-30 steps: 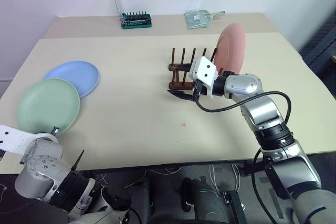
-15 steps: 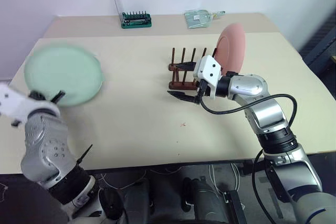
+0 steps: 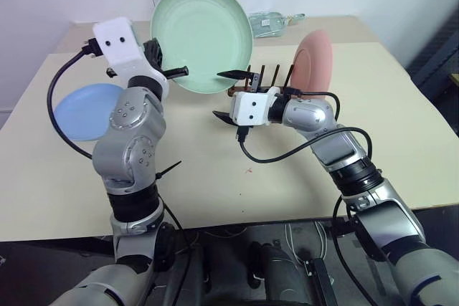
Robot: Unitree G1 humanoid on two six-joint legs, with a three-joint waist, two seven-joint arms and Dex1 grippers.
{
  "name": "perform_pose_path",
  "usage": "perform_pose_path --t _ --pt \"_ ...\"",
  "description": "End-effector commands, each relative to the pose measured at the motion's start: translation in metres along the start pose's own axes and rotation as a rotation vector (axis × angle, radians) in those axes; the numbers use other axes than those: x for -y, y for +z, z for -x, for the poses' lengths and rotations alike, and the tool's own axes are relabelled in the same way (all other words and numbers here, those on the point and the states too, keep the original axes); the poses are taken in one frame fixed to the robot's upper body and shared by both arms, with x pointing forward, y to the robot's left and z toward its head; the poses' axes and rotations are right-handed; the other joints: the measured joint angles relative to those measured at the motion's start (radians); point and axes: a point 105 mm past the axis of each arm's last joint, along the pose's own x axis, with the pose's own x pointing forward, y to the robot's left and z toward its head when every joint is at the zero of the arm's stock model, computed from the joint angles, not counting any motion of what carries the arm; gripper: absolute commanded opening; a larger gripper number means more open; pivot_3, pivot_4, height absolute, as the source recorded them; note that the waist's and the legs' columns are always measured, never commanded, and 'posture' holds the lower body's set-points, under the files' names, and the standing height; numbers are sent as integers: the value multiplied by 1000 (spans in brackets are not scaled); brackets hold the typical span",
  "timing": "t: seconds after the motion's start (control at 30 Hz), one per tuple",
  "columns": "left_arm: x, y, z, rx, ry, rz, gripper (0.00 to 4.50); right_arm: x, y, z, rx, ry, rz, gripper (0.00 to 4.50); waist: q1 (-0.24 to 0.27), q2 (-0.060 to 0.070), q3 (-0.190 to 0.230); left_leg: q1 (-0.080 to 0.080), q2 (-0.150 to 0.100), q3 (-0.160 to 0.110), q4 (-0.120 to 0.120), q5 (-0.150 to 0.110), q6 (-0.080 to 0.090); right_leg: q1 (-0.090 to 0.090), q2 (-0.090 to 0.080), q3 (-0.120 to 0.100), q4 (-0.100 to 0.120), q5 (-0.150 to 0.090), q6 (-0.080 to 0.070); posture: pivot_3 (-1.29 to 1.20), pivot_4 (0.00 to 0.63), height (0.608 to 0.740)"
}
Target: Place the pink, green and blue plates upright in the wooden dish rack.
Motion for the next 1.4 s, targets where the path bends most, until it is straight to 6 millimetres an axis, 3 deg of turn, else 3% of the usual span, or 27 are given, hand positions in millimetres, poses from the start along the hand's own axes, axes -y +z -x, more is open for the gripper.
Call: perform_pose_path --t 0.03,0.07,0.17,0.37,0.4,0.47,0.5,0.6,0.7,0.8,0.9,1.0,1.1,1.17,1.23,1.3,1.4 --pt "19 15 3 51 -61 37 11 12 4 -5 4 -49 109 4255 0 0 0 0 0 0 0 0 0 0 0 0 0 0 0 0 150 730" --pt "21 14 4 48 -69 43 11 12 0 -6 -18 -56 139 4255 0 0 0 0 0 0 0 0 0 0 0 0 0 0 0 0 150 730" --pt "23 11 7 37 -80 47 0 19 -7 -6 -51 -110 202 3434 1 0 0 0 0 0 0 0 0 0 0 0 0 0 0 0 150 730" --pt "12 6 6 16 -40 64 0 32 -5 -3 -60 -217 375 170 0 0 0 0 0 0 0 0 0 0 0 0 0 -1 0 0 150 730" --pt "11 5 7 16 -40 71 0 32 -7 -2 -68 -229 375 51 1 0 0 0 0 0 0 0 0 0 0 0 0 -1 -1 0 150 730" --pt "13 5 8 17 -55 97 0 32 -10 -1 -78 -239 374 51 2 0 0 0 0 0 0 0 0 0 0 0 0 -1 0 0 150 730" --pt "14 5 9 19 -68 105 303 32 -11 0 -81 -240 375 17 2 0 0 0 0 0 0 0 0 0 0 0 0 -1 0 0 150 730" --pt "11 10 9 46 -67 115 1506 33 -12 3 -81 -254 360 0 2 0 0 0 0 0 0 0 0 1 0 0 0 -1 0 0 150 730" --pt "-22 45 5 225 69 146 3014 40 -11 8 -74 -295 294 0 0 0 0 0 0 0 0 0 0 0 0 0 0 -1 0 0 150 730" --pt "-51 67 3 334 165 250 3014 48 -11 14 -59 -338 198 0 -4 0 0 0 0 0 0 0 0 0 1 0 0 0 0 0 150 730" --pt "-67 71 -2 339 183 137 3014 69 -2 29 20 -421 15 0 -3 0 0 0 0 0 0 0 0 0 1 0 0 0 1 0 150 730" --pt "-78 41 -13 160 132 -50 3014 94 15 49 182 -485 -353 0 -4 0 1 0 0 0 -1 0 0 0 1 0 1 1 0 0 150 730" --pt "-74 8 -14 8 16 -184 3014 106 26 63 294 -494 -669 0 2 0 1 1 2 -1 0 0 0 1 1 0 2 2 -2 0 150 730" --pt "-47 -25 -4 -94 -201 -292 3014 113 27 76 379 -499 -930 0 4 0 1 1 2 -1 0 0 0 1 0 0 1 2 -3 0 150 730" --pt "-12 -65 21 -213 -474 -324 3014 108 26 82 402 -446 -1118 0 6 1 1 1 2 -1 0 0 -1 1 -2 0 1 0 -5 0 150 730" --pt "6 -80 41 -247 -633 -335 3014 103 24 83 373 -408 -1196 0 4 1 1 0 1 -1 0 0 -1 1 -3 0 0 0 -6 0 150 730" --pt "34 -96 79 -289 -876 -278 3014 108 4 87 323 -498 -1343 0 -5 2 1 -1 2 1 -1 -2 -3 -3 -4 0 0 0 -7 0 150 730"
